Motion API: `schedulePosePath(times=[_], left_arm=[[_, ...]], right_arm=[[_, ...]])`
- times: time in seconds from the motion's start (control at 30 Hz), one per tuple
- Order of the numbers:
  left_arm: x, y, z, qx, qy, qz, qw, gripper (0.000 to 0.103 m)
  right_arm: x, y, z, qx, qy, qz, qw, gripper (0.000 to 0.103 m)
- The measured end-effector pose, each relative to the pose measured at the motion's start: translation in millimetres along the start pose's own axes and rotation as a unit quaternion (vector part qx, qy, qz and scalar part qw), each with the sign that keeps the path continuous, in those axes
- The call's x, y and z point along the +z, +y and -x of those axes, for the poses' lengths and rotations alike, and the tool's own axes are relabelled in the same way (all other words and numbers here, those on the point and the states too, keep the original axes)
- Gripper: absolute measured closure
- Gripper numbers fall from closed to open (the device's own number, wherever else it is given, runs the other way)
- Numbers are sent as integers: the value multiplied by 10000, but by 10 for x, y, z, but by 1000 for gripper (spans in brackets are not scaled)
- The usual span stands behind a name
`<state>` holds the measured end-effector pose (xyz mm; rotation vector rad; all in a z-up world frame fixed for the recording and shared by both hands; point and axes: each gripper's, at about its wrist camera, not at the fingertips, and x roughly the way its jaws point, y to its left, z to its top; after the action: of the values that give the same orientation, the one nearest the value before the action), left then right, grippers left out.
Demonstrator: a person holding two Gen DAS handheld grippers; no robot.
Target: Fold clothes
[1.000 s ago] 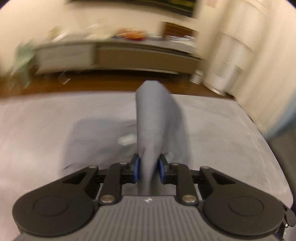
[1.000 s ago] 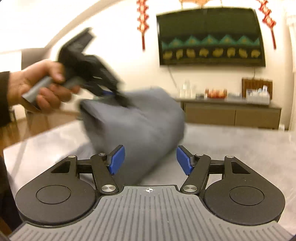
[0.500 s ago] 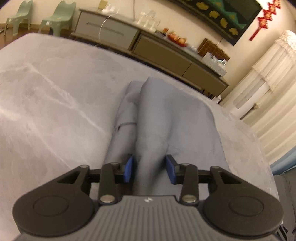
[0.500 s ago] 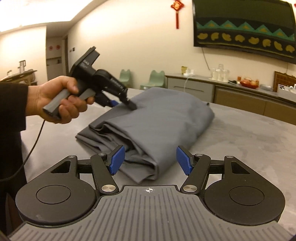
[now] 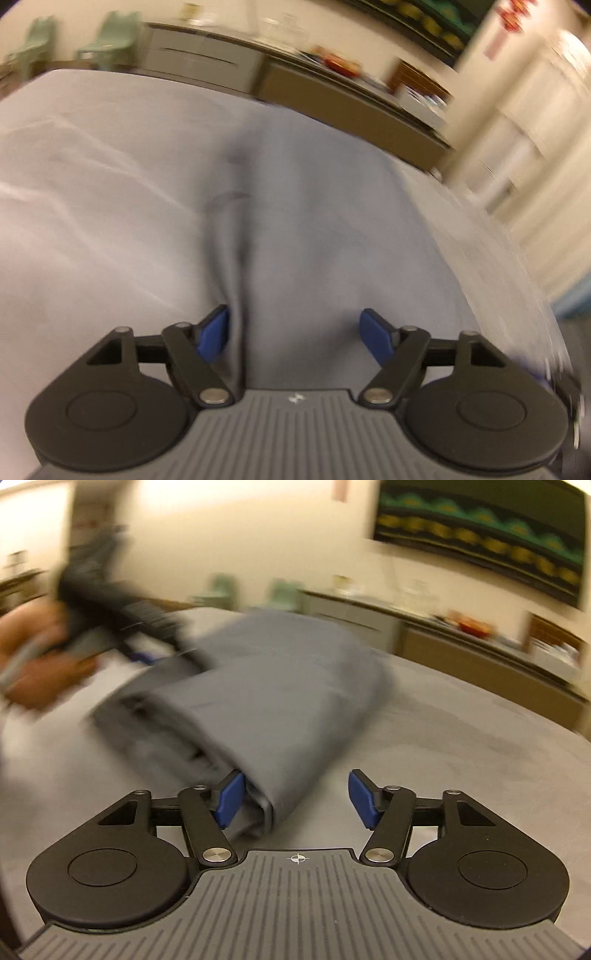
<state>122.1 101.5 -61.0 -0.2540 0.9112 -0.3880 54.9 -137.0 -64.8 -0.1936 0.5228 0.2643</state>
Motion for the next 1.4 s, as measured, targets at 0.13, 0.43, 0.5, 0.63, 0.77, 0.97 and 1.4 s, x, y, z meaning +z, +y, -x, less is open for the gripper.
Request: schedulePosePath(times=[0.13,0.43,0.5,0.63,0.77,0.97,1.4], left_arm=[[-296,-725,-43,-917,224,-469,9944,46],[-158,-455,68,-1174,-65,147,9930,38],[-111,-419,-17,-1024,9,46,9947,38],[-101,-351,-265,-600,215,37,9980,38],[-208,-139,-298,-1049,-22,465,9934,37],[-234,123,-415,-1617,-42,1256,9788,40],[-244,188,-405,-1542,-91,1115,9817,50]], right_arm=[[-15,-710,66,-1263,84,-927,9876,44],[38,-332,522,-643,-453,678,9946,44],[37,-92,370,-642,-225,1361,9884,46],[13,87,22,-790,278,2176,9724,54],[69,199,-204,-679,477,2769,9573,55],[203,339,-483,-611,848,3276,9390,75],[-69,858,-301,-756,797,3761,9201,84]])
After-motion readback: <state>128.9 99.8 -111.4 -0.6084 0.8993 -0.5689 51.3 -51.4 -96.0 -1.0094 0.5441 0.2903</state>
